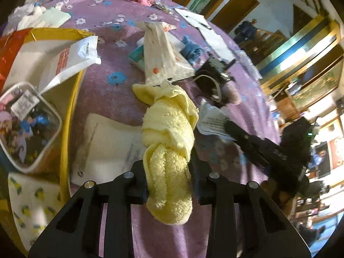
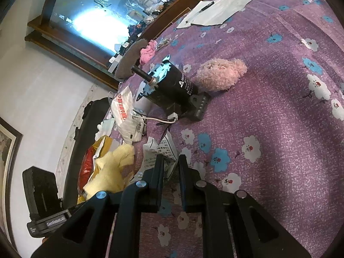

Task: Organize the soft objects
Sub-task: 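Lift the yellow towel and barcode tag and carry both toward the tray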

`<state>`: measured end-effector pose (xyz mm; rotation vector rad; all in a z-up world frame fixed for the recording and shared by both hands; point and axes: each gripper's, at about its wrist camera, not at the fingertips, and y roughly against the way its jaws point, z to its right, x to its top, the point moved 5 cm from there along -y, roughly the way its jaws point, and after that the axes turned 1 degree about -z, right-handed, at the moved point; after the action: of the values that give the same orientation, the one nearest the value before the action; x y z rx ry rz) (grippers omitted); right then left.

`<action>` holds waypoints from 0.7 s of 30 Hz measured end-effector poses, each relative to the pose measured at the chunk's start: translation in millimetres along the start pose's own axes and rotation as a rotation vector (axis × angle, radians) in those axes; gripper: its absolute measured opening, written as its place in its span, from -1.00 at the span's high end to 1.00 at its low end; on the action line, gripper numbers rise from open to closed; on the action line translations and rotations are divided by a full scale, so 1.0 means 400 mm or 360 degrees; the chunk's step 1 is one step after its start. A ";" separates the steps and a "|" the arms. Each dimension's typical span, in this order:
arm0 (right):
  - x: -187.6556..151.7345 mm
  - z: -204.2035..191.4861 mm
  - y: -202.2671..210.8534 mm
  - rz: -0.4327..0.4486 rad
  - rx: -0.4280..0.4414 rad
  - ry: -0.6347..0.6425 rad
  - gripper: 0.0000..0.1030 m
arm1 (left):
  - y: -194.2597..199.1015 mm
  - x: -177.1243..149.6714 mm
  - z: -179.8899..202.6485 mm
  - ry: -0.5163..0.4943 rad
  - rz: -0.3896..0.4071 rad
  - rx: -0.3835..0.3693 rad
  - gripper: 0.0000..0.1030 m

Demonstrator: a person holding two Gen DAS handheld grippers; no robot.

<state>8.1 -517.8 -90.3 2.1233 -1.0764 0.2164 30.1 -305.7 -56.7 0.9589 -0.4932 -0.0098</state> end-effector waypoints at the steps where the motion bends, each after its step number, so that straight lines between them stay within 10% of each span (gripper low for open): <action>1: 0.000 -0.001 0.002 0.0006 0.0005 0.0003 0.76 | 0.010 -0.004 0.003 0.0001 0.0011 -0.0015 0.42; 21: 0.001 -0.082 0.117 0.0219 0.0056 0.0067 0.78 | 0.183 -0.029 0.026 0.0050 0.0154 -0.0375 0.42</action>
<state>-21.2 -513.8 -41.6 2.0677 -1.2031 0.3458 0.3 -268.6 1.1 0.7033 -0.4968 0.0338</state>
